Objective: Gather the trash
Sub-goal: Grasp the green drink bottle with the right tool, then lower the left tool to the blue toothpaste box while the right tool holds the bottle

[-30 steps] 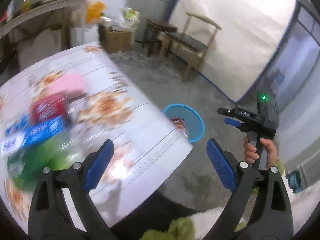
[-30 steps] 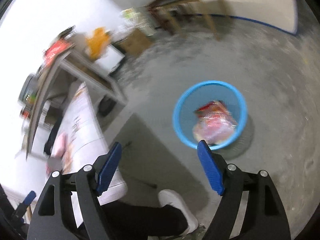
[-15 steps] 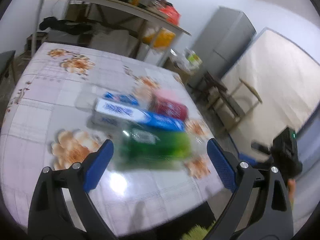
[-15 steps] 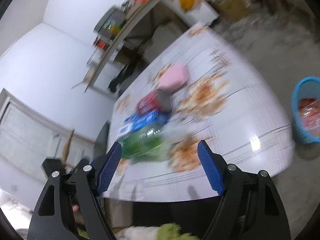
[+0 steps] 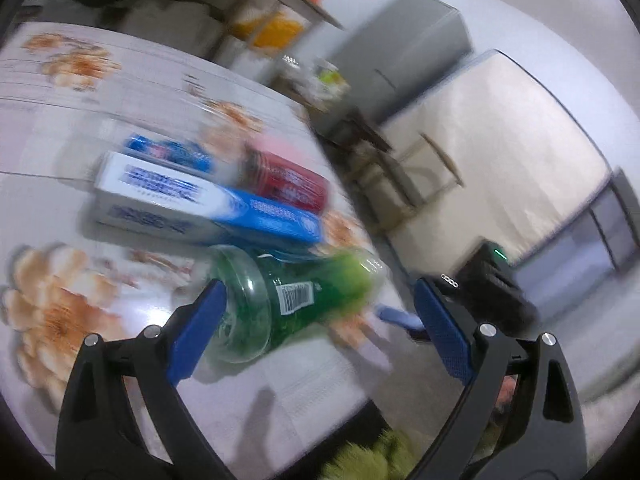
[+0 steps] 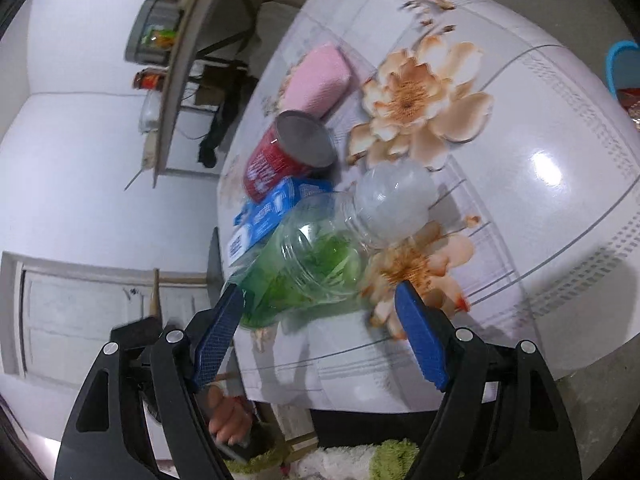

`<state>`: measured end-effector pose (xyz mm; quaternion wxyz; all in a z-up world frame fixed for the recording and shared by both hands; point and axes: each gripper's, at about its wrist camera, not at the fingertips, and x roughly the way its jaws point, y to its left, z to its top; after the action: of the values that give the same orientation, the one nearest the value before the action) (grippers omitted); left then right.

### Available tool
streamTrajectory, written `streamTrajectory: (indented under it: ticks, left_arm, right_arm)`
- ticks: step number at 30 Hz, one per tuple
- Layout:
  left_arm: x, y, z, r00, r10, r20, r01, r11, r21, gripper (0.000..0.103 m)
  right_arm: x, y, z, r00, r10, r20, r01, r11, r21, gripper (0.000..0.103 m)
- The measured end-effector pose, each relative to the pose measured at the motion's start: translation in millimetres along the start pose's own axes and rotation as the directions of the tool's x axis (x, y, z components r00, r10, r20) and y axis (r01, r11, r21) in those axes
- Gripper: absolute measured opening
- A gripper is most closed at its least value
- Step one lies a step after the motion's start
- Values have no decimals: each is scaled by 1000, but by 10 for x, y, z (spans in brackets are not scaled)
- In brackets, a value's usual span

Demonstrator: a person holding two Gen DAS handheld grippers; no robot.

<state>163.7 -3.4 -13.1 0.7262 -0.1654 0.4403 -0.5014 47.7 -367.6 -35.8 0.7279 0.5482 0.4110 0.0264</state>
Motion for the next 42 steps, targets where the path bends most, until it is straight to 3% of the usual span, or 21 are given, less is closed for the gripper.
streamTrajectory:
  ticks: [2,7,13,18,21,25,28,31,34,38,42]
  left_arm:
    - [64,-109,-81,998,-57,-34,58,998,30,90]
    - [333,-303,-267,984,-123,-125,131,990,54,90]
    - [619,-596,-530,937,-255,-238,271,962,35,90]
    - [819,-885,-720,916,-226,-330,283,950,134,90]
    - [757,-948,-737,936,-158,-315,236,945,227,90]
    - [499,-813,-479,979,-45,-201,104,950,294,90]
    - [309,-619,-184,994,42,-98,-11,956,294,90]
    - [227,-399,157,992,117,-38,-103,957,270,90]
    - [366,-208,394,983,177,-59,-155,951,267,90]
    - [682,-70,571,953,285,-102,-243,921,305,90]
    - [905,-70,638,924,355,-140,-275,874,401,90]
  right_arm:
    - [-21,-43,46,1000,-14,19,14,1000,18,76]
    - [-69,-90,115,996,-63,60,61,998,32,76]
    - [-68,-157,178,985,-136,104,130,990,56,77]
    - [-49,-233,228,972,-195,134,187,980,66,73]
    - [-31,-249,258,976,-178,126,173,984,45,61]
    - [-68,-236,252,976,-187,112,188,982,3,59]
    - [-87,-229,241,979,-179,93,181,983,-20,59]
    - [-119,-277,224,985,-151,85,154,988,-25,59]
    - [-123,-312,230,988,-129,79,131,991,-19,59]
    - [-125,-318,228,989,-122,77,124,992,-21,59]
    - [-130,-348,219,991,-106,77,108,994,-21,59]
